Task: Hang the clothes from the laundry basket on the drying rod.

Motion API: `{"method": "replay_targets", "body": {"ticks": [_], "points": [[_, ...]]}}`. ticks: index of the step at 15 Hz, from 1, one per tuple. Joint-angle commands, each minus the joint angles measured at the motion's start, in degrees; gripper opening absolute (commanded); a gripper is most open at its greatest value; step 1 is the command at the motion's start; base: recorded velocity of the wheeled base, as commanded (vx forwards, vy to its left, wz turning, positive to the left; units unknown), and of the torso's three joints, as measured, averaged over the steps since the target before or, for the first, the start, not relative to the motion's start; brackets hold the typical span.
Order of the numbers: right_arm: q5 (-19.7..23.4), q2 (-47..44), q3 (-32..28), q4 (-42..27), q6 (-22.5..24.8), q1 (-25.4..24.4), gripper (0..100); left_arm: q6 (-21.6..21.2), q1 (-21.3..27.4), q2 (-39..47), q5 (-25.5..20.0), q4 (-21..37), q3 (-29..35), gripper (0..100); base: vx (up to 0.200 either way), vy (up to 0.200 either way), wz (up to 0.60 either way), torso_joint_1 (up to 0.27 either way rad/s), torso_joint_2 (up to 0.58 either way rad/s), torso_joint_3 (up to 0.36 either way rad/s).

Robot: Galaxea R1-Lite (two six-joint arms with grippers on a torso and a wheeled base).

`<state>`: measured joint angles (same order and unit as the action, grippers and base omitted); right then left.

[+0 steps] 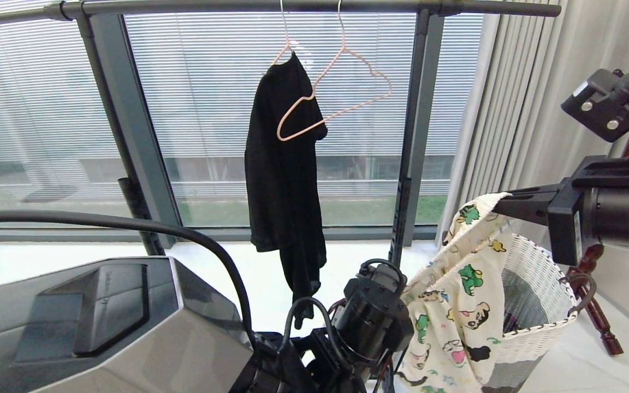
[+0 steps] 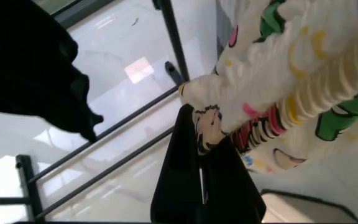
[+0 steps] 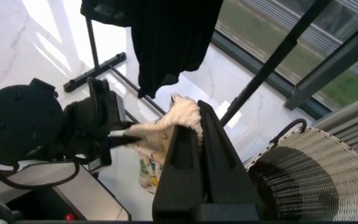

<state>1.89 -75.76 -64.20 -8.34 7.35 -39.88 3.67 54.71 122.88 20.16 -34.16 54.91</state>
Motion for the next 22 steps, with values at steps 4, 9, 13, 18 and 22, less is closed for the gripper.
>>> {"method": "replay_targets", "body": {"ticks": [4, 9, 13, 18, 22], "points": [[-1.1, -2.8, 4.6, 2.9, 0.1, 1.6, 0, -3.8, -1.0, -20.9, 0.5, -1.1, -18.2, 0, 0.0, 0.0, 0.0, 0.0, 0.0, 0.0], [-3.3, 1.2, 13.4, 4.2, 0.3, 7.1, 0, -3.8, -5.0, -42.0, 0.0, 12.0, -18.8, 0, 0.0, 0.0, 0.0, 0.0, 0.0, 0.0], [-3.0, 1.8, 19.6, 13.9, 0.5, 7.4, 0, -3.7, -4.8, -47.4, -1.0, 19.5, -17.0, 0, 0.0, 0.0, 0.0, 0.0, 0.0, 0.0], [6.1, 12.0, 28.9, 10.4, 9.3, 5.9, 0, -3.4, -7.1, -35.0, 0.3, 11.2, -4.9, 0, 0.0, 0.0, 0.0, 0.0, 0.0, 0.0], [7.6, 15.6, 29.5, 5.3, 11.1, -0.4, 0, -3.7, -7.2, -29.4, 2.6, 9.4, -0.1, 0, 0.0, 0.0, 0.0, 0.0, 0.0, 0.0]]}}
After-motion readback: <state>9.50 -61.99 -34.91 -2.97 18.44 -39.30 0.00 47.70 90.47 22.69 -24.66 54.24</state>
